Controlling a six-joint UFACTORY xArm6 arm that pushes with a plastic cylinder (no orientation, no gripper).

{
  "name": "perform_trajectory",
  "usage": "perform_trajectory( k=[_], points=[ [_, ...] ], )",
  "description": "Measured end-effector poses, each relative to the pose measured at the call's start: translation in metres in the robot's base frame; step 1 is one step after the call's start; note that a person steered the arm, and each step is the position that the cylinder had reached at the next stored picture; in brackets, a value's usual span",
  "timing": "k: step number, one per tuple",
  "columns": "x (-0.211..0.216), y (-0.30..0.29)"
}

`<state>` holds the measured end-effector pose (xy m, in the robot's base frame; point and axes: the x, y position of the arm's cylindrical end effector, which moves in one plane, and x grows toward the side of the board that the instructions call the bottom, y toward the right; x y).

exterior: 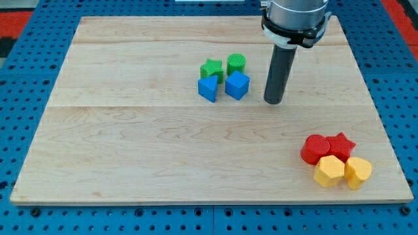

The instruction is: Move your arm closer to the green circle

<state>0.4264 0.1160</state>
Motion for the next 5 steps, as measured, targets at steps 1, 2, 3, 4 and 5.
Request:
perform_trajectory(
  k=[1, 2, 3, 4, 5],
  points=[
    [-0.031, 0.039],
    [-0.08, 0.04],
    [-0.095, -0.006],
    [-0.073, -0.043],
    [-0.084, -0.1]
  ],
)
